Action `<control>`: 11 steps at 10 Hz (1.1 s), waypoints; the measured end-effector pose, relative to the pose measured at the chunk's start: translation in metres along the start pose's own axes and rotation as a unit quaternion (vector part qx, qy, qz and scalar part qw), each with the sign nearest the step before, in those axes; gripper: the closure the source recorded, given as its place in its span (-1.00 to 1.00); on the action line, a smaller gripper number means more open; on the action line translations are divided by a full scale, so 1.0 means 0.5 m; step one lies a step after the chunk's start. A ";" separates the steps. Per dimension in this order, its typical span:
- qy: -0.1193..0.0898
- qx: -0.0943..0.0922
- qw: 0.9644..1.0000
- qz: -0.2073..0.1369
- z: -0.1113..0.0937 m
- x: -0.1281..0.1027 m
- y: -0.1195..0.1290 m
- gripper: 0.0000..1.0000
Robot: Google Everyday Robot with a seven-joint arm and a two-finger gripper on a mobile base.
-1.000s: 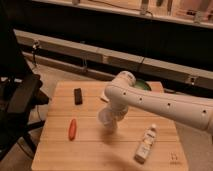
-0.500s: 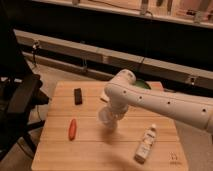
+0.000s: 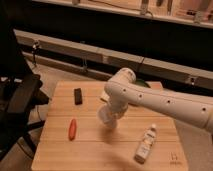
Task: Pick up the ceramic cup
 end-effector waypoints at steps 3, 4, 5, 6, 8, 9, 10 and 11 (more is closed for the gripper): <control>0.000 0.000 1.000 0.000 -0.003 0.003 0.000 0.76; 0.000 0.000 1.000 -0.001 -0.004 0.005 0.000 0.76; 0.000 0.000 1.000 -0.001 -0.005 0.006 -0.001 0.76; 0.000 0.000 1.000 -0.001 -0.006 0.007 -0.001 0.76; 0.000 0.001 1.000 -0.001 -0.007 0.008 -0.002 0.76; 0.000 0.001 1.000 -0.001 -0.007 0.009 -0.002 0.76; 0.000 0.001 1.000 -0.001 -0.008 0.010 -0.002 0.76; 0.000 0.001 1.000 -0.001 -0.009 0.011 -0.002 0.76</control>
